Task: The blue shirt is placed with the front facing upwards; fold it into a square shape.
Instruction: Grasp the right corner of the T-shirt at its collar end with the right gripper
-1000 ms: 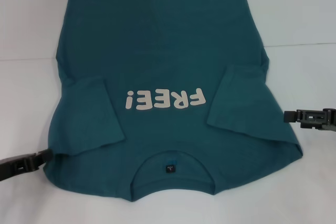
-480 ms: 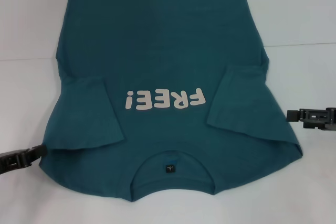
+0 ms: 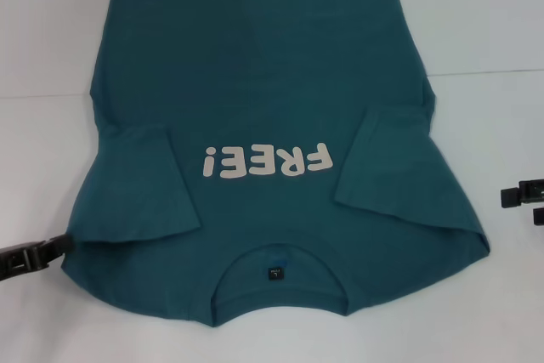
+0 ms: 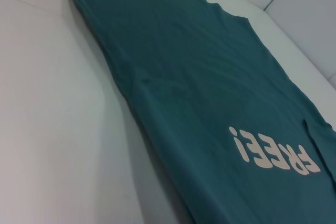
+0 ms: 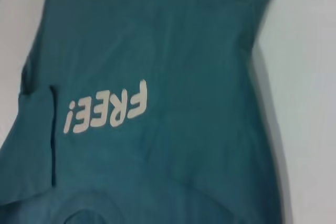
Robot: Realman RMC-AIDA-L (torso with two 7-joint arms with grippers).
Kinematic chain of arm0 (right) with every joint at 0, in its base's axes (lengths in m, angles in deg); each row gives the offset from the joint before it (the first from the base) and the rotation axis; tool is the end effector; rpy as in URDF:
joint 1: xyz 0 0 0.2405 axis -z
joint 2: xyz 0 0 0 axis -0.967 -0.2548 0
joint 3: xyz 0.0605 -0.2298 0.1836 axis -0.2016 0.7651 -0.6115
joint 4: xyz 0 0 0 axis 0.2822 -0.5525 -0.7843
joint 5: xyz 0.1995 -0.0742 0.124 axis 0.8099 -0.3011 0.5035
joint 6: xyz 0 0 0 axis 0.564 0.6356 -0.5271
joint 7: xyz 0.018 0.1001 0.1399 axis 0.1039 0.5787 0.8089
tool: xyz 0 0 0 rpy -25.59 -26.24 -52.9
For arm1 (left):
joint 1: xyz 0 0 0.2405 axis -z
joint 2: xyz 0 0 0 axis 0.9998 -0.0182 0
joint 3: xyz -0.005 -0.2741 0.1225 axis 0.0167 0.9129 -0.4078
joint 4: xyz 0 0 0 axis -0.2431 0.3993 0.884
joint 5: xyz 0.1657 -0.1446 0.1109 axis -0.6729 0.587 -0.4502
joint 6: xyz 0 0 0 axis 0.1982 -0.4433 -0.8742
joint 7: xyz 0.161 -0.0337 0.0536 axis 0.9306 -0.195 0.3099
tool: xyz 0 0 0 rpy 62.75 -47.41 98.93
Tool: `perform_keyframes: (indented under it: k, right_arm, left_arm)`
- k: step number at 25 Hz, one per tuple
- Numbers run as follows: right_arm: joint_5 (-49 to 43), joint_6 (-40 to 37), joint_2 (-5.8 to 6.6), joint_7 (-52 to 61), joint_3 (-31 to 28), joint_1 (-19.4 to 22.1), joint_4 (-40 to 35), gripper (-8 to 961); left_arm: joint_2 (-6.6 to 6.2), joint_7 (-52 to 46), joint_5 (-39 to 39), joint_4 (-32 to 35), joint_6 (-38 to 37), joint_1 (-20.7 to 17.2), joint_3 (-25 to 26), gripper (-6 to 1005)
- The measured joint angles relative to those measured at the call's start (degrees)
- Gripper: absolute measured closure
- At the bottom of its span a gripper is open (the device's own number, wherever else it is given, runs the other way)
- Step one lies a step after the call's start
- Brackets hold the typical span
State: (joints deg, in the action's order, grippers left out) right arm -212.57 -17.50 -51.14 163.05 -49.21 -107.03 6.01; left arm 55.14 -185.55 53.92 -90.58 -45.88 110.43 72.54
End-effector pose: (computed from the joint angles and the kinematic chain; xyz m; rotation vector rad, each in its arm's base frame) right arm 0.3976 0.4068 0.0946 -2.0498 1.8911 0.3094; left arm -0.4057 0.3716 -0.0097 -2.1003 -1.4558 -0.5708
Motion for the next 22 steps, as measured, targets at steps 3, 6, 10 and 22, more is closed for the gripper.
perform_keyframes:
  k: [3,6,10,22]
  right_arm:
    - [-2.48,-0.71,0.33,2.72,0.02,-1.82,-0.02,7]
    - [-5.09,-0.74,0.22,3.95,0.02,-3.51,-0.01,7]
    - [-7.88,0.52,-0.64,4.34,0.02,-5.00,0.17,7]
    - [-11.19,4.92,-2.37,4.08,0.28,-6.17,3.11,7]
  left_arm:
    - [-0.03,-0.28,0.00,-0.01,0.34,0.02,0.13,999]
    - [-0.04,-0.39,0.00,-0.41,0.38,0.18,0.03,1000]
    - [-0.05,-0.37,0.00,-0.72,0.03,0.79,-0.03,1000]
    - [0.01,0.06,0.00,-0.68,0.31,1.31,-0.13,999]
